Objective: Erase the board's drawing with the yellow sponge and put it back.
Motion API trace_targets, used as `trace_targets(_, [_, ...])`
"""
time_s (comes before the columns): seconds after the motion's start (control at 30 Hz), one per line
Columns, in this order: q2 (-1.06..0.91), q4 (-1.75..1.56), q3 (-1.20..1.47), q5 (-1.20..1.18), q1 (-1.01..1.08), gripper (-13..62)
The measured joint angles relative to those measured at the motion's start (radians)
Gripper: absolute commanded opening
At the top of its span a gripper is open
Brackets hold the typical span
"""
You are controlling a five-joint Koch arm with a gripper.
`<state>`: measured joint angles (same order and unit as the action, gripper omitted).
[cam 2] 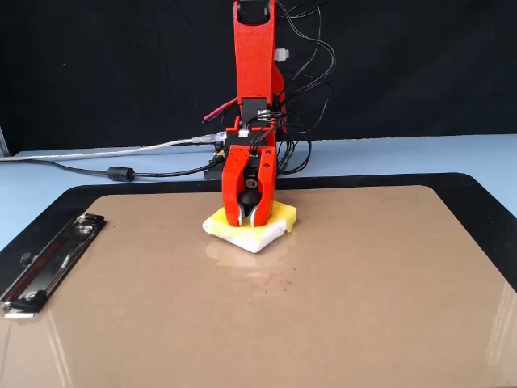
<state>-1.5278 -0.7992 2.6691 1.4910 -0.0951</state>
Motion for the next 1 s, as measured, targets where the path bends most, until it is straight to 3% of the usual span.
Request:
trace_targets(0.17, [0.212, 0.015, -0.262, 0.011, -0.026, -8.2])
trace_targets(0.27, [0.249, 0.005, -0.281, 0.012, -0.021, -8.2])
trace_targets(0.47, [-0.017, 0.011, 0.038, 0.014, -0.015, -8.2])
trace_targets(0.6, [-0.135, 0.049, 0.071, 0.008, -0.037, -8.2])
trace_targets(0.83, [-0.152, 0.115, -0.006, 0.009, -0.066, -8.2])
trace_targets(1.0, [-0.152, 0.12, -0.081, 0.055, -0.276, -8.2])
